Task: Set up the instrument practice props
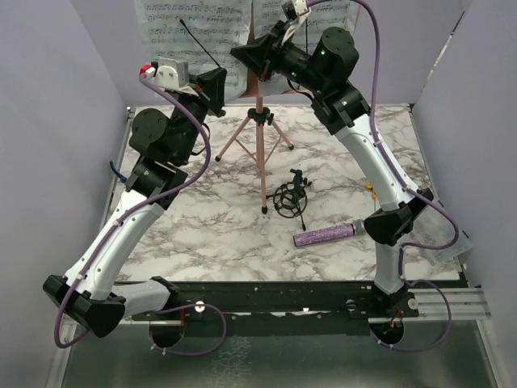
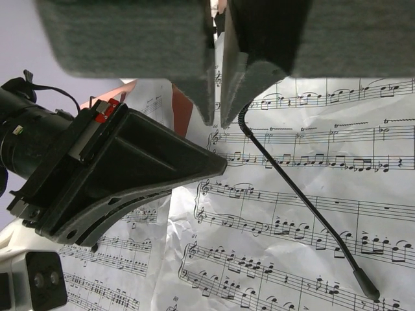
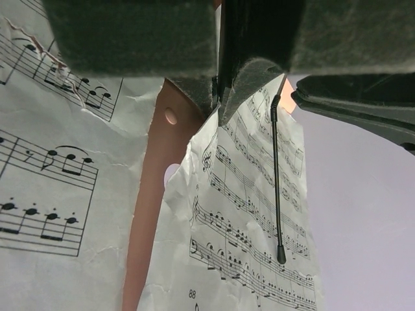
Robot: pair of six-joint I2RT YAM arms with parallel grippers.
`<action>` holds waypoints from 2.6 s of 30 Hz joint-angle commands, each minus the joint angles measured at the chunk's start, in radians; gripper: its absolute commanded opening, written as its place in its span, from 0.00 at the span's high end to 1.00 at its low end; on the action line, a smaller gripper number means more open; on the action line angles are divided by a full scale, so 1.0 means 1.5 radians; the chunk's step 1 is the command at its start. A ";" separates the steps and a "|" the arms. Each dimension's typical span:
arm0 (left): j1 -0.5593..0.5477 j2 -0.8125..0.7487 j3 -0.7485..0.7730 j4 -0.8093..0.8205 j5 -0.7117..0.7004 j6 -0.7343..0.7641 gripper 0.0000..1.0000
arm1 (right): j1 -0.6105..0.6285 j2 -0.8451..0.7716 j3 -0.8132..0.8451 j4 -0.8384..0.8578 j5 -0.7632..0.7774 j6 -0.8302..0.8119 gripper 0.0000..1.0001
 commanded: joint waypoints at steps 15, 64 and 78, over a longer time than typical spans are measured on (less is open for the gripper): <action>-0.001 -0.060 -0.054 0.026 -0.007 -0.022 0.57 | 0.004 -0.027 -0.021 0.043 0.033 0.004 0.99; 0.000 -0.368 -0.507 -0.102 0.018 -0.256 0.04 | 0.005 -0.169 -0.198 0.147 0.030 0.019 0.41; 0.000 -0.419 -0.615 -0.121 -0.025 -0.324 0.01 | 0.006 -0.331 -0.462 0.217 0.024 0.052 0.08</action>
